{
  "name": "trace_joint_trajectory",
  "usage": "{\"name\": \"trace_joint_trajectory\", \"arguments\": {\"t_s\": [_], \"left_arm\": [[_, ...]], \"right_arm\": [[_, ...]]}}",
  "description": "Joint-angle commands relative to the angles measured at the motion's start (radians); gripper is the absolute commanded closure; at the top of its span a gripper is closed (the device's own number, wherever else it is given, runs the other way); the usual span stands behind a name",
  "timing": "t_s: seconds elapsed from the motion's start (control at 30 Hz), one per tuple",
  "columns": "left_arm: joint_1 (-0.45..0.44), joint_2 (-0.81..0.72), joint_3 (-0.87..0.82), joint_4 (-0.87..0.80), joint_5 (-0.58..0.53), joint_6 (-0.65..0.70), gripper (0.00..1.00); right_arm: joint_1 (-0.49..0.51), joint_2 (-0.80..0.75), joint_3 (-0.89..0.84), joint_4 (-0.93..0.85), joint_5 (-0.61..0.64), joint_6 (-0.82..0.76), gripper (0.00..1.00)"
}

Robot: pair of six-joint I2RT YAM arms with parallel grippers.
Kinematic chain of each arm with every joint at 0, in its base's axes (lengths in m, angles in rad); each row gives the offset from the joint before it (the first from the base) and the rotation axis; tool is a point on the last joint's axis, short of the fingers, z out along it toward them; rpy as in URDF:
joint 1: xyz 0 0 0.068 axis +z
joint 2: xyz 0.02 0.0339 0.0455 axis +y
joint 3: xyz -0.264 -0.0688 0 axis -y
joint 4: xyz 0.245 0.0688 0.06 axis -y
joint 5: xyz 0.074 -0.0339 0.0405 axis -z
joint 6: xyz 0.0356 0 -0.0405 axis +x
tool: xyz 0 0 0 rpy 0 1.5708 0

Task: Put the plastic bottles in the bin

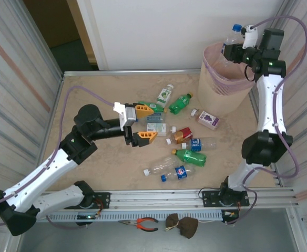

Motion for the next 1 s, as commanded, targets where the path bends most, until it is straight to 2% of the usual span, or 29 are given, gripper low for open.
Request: {"name": "trace_joint_trajectory", "arguments": {"t_s": [0.0,0.17,0.3,0.97], "left_arm": [[0.010,-0.013,-0.018,0.016,-0.025,-0.002,0.22],[0.018,-0.007,-0.033,0.022,-0.026,-0.015,0.22],[0.019,-0.005,-0.048,0.032,-0.031,-0.022,0.22],[0.024,0.035,-0.057,0.051,-0.021,-0.048,0.22]], "right_arm": [[0.001,0.092,0.132,-0.211,0.011,-0.103,0.59],[0.008,0.264,0.340,-0.404,0.012,-0.172,0.59],[0.020,0.367,0.441,-0.511,0.010,-0.221,0.59],[0.058,0.575,0.387,-0.625,0.085,-0.347,0.57]]}}
